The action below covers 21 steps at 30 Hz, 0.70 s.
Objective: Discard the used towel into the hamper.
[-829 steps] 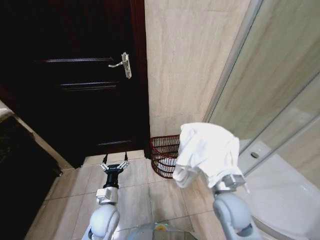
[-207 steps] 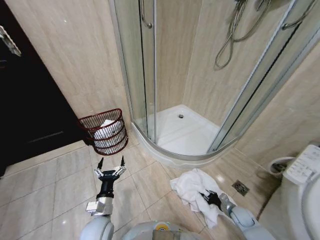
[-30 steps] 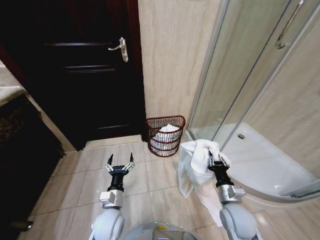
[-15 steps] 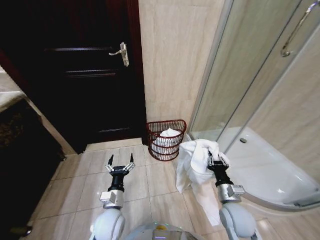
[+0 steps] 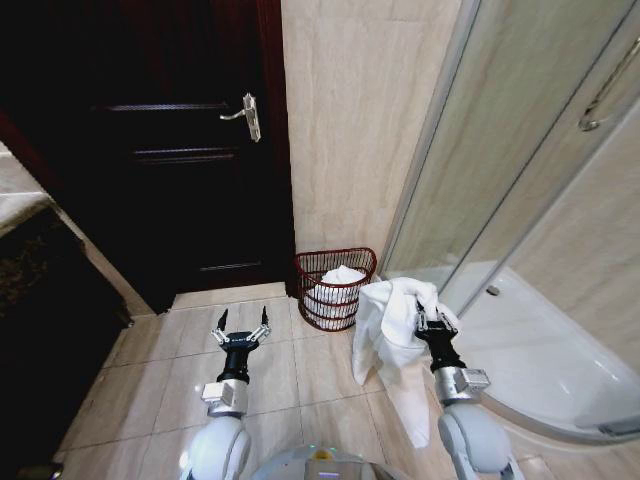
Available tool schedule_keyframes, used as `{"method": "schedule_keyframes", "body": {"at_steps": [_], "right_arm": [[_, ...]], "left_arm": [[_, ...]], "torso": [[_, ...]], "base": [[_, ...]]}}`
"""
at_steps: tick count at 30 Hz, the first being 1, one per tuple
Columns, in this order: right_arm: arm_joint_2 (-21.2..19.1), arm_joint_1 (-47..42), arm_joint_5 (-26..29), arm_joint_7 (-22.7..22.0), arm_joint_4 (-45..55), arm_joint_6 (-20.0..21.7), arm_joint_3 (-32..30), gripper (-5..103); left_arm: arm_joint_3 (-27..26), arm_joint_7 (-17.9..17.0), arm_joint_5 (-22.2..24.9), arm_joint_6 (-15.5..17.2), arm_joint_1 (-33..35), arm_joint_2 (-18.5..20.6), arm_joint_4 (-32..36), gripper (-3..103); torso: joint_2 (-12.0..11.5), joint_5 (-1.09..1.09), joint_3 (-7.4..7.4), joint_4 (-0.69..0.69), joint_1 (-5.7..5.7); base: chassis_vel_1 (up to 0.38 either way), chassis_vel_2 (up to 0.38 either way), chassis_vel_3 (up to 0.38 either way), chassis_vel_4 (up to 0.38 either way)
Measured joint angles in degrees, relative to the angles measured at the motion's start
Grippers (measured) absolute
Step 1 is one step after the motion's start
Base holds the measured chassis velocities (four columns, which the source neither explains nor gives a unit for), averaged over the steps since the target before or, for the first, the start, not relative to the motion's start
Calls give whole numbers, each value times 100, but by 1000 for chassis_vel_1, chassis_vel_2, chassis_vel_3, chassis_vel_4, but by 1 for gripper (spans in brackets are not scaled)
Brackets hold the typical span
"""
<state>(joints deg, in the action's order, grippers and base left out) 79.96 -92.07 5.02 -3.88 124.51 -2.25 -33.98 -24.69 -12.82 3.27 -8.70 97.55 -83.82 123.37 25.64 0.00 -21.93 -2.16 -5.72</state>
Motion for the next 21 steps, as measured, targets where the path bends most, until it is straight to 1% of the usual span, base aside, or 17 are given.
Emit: {"method": "schedule_keyframes", "body": {"at_steps": [8, 14, 19, 21], "right_arm": [[-9, 9, 4, -26, 30, 38, 32, 17], [-43, -3, 45, -33, 75, 56, 41, 17], [-64, 61, 82, -151, 50, 65, 55, 17], [-125, 130, 148, -229, 86, 142, 70, 17]], "left_arm": [[-6, 8, 22, -6, -4, 41, -4, 100], [-10, 9, 31, -23, -12, 58, -24, 100], [28, 14, 36, -92, 9, 87, -88, 100], [31, 25, 68, -101, -12, 146, -112, 100]], "torso": [[186, 0, -106, 0, -80], [322, 0, -189, 0, -130], [359, 0, -216, 0, -141], [360, 1, -217, 0, -142]], "base": [[-54, 65, 68, -51], [-21, 19, 11, -18], [0, 0, 0, 0], [0, 0, 0, 0]]}}
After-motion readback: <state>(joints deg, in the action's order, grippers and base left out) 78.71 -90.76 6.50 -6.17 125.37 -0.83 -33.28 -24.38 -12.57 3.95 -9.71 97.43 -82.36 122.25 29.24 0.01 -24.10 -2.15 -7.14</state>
